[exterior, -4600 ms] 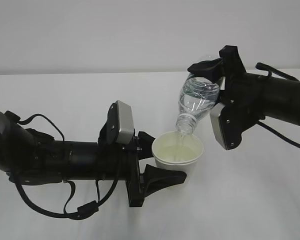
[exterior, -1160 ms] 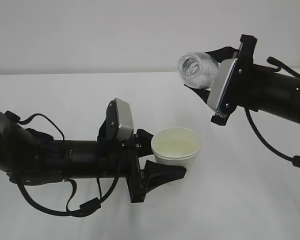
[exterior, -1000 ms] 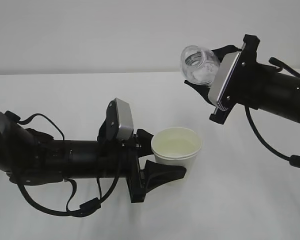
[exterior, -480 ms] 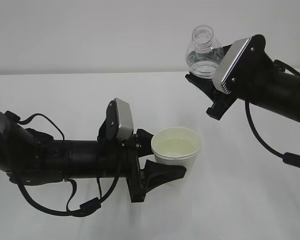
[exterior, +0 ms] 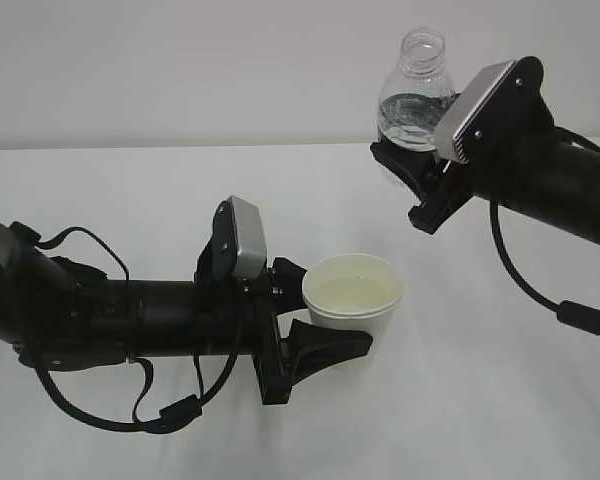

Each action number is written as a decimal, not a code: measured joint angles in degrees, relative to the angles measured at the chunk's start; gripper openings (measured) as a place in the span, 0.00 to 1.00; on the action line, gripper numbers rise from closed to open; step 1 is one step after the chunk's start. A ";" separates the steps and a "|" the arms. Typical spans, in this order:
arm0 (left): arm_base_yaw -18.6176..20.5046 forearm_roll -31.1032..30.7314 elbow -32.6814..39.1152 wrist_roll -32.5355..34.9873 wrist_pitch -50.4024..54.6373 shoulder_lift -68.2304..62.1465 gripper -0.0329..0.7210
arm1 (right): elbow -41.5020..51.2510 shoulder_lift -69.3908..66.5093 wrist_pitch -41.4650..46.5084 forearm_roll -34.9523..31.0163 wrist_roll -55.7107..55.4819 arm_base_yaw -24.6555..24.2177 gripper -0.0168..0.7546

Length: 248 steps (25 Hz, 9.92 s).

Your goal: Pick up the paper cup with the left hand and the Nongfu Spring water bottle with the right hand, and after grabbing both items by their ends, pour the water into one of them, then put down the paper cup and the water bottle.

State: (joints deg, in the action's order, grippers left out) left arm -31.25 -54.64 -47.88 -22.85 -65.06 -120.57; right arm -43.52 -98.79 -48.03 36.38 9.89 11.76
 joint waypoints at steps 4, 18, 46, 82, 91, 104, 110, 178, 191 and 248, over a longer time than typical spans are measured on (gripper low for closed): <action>0.00 0.00 0.00 0.00 0.00 0.00 0.66 | 0.00 0.00 0.00 -0.20 -3.22 0.00 0.61; 0.00 0.24 0.00 0.00 0.00 0.00 0.66 | 0.00 0.00 0.00 -4.78 -8.81 0.00 0.61; 0.00 2.54 0.00 0.00 0.00 0.00 0.66 | 0.00 0.00 3.19 -32.74 4.70 0.00 0.61; 0.00 2.54 0.00 0.00 0.10 0.00 0.66 | 0.00 0.00 3.19 -42.70 13.93 -2.59 0.57; 0.00 2.82 0.00 0.00 0.10 0.00 0.66 | 0.00 0.00 3.19 -42.70 13.01 -2.59 0.57; 0.00 2.95 0.00 0.00 0.10 0.00 0.65 | 0.00 0.00 5.93 -42.70 4.72 -2.59 0.57; 0.00 2.95 0.00 0.00 0.10 0.00 0.65 | 0.00 0.00 10.02 -42.70 3.19 -2.59 0.57; 17.85 22.68 0.03 5.60 0.21 0.00 0.65 | 0.00 0.00 12.39 -42.37 1.98 -2.59 0.57; 23.86 29.46 0.13 6.04 0.31 0.00 0.65 | 0.00 0.00 12.39 -42.37 1.98 -2.59 0.57; 34.06 42.62 -0.16 12.54 -3.65 -11.03 0.65 | 0.00 0.00 12.39 -42.37 1.88 -2.59 0.57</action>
State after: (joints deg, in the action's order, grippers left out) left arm 2.80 -12.02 -48.04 -10.31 -68.71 -131.60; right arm -43.52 -98.79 -35.64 -5.99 11.76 9.17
